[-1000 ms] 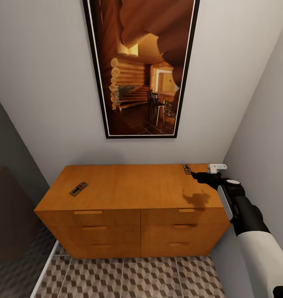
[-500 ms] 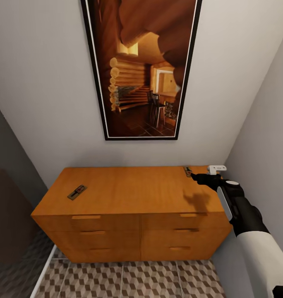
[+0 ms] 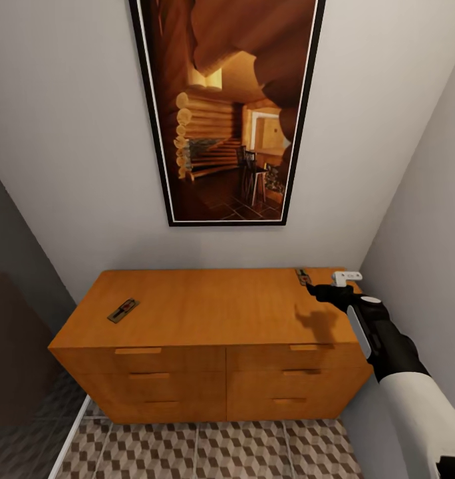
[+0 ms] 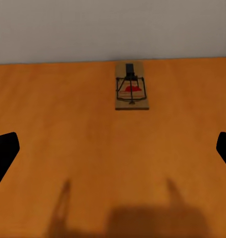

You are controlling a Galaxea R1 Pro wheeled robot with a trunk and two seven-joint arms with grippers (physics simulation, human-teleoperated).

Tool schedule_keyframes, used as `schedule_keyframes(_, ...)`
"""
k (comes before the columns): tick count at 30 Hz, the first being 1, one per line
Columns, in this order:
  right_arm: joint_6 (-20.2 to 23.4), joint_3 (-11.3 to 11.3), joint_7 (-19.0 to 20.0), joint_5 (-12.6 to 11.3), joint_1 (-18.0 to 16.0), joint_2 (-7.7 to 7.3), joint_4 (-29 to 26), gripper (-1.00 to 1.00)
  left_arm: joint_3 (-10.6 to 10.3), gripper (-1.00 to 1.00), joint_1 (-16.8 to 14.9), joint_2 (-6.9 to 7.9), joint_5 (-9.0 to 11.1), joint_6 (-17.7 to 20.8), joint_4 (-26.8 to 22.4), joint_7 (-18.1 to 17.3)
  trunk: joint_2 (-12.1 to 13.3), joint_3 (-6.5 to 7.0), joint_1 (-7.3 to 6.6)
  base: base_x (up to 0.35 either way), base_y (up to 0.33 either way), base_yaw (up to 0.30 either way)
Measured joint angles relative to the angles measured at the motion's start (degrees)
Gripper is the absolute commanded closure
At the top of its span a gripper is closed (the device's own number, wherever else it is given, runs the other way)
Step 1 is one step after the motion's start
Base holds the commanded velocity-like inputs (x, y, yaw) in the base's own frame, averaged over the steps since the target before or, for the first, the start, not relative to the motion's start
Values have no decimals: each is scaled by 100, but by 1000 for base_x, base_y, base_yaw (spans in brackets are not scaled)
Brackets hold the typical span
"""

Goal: Take the four mousetraps from the cabinet in the bathroom and place them on the bathroom floor. Make sure all four end up on the same floor surface, and ensure that at least two of them are either under or directly next to the same bathroom sink.

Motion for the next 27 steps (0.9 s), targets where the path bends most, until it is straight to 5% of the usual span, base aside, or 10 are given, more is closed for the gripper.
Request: schedule_keyframes(27,-77,0,-1,0,-1,-5,103,-100,6,-100,0,4,-1,0,0,0,0,0,-1,39,0,0)
